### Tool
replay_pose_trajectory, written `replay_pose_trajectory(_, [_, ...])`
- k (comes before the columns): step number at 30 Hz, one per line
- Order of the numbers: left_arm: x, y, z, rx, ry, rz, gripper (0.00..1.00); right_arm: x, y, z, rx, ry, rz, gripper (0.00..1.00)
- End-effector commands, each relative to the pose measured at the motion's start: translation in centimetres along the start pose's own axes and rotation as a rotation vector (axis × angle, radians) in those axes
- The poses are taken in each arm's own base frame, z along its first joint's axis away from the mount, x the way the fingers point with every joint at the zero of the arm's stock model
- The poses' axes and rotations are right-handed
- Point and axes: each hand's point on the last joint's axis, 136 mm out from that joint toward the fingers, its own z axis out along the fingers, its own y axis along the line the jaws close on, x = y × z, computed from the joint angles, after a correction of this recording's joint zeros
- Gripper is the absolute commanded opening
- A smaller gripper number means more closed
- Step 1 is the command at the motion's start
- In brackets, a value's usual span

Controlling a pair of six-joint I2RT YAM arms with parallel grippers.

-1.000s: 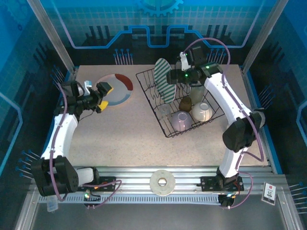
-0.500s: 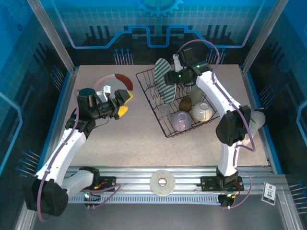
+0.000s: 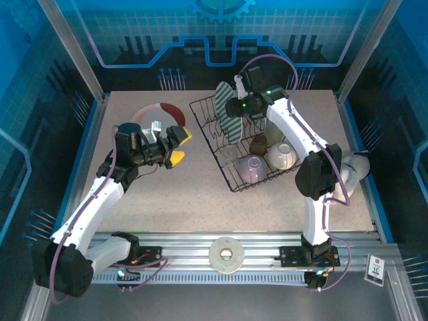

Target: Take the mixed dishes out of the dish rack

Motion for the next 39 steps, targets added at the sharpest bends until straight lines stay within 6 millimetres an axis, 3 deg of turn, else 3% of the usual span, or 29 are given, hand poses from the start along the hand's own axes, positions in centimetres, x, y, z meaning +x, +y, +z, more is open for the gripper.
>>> replay_pose_trajectory(1, [0.5, -0.8, -0.2, 0.038, 0.014, 0.009, 0.99, 0.0, 0.5, 0.8, 0.012, 0.007, -0.016, 0.42])
replay_pose_trajectory(10, [1.0, -0.3, -0.1, 0.014, 0.039, 0.0, 0.95, 0.2, 0.8, 0.7, 0.067, -0.006, -0.055, 0.23])
replay_pose_trajectory(12, [1.0, -0.3, -0.2, 0.006, 0.038, 0.006, 0.99, 0.0, 0.9, 0.0, 0.091, -0.024, -0.068, 0.19])
replay_pose_trajectory(19, [0.7, -0.4, -0.2, -0.012, 0.034, 0.014, 0.99, -1.2, 1.0, -2.8, 0.13, -0.093, -0.091, 0.09])
replay_pose_trajectory(25, [0.3, -0.7, -0.3, -0.037, 0.026, 0.058, 0.99, -3.0, 0.1, -7.0, 0.209, -0.197, -0.098, 0.02])
replay_pose_trajectory(33, [0.0, -1.0, 0.5, -0.107, 0.067, 0.099, 0.99, -5.2, -2.5, -15.2, 0.35, -0.397, -0.041, 0.0])
replay_pose_trajectory(39, [-0.7, -2.5, 2.3, -0.09, 0.046, 0.197, 0.99, -4.0, -4.3, -19.1, 0.226, -0.41, 0.124, 0.0])
